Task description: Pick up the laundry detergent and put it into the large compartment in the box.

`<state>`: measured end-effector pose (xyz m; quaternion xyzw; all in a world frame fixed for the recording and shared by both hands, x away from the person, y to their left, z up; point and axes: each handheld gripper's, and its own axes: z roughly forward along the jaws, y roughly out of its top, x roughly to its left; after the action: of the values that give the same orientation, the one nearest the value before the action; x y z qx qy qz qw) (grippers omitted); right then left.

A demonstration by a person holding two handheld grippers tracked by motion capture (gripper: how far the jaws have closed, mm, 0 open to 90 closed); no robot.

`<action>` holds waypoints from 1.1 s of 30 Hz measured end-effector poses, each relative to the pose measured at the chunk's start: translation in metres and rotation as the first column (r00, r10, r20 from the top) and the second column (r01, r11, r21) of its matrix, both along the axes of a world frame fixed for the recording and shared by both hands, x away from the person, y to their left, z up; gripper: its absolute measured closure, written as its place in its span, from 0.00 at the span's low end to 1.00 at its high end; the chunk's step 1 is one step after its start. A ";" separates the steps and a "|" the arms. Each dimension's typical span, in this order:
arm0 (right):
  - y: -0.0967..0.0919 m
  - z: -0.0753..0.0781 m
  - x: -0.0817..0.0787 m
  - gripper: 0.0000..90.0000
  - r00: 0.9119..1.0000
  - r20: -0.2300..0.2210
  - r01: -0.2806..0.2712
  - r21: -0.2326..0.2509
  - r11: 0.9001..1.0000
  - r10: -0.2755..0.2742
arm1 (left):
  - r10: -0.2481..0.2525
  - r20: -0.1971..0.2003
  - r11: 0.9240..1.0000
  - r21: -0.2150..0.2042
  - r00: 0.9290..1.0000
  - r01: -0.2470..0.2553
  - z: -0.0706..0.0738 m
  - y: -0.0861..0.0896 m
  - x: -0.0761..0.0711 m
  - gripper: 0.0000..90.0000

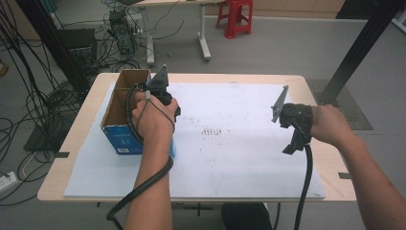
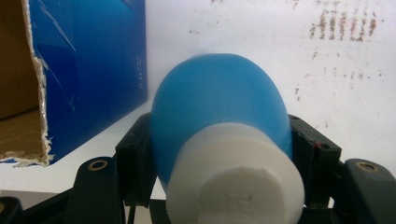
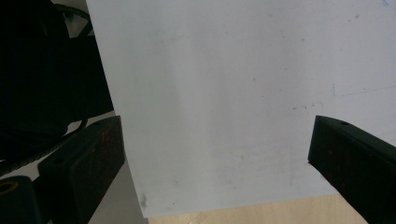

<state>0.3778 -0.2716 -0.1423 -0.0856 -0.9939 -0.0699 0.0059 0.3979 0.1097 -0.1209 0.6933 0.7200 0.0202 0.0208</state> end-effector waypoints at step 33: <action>0.008 0.006 -0.004 0.04 1.000 0.005 0.006 -0.008 1.000 -0.006 | -0.120 0.074 0.993 -0.009 0.990 0.121 0.086 -0.007 -0.023 0.40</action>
<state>0.3740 -0.2636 -0.1367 -0.0884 -0.9939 -0.0661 0.0028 0.3753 0.1025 -0.0346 0.7343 0.6756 0.0393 0.0532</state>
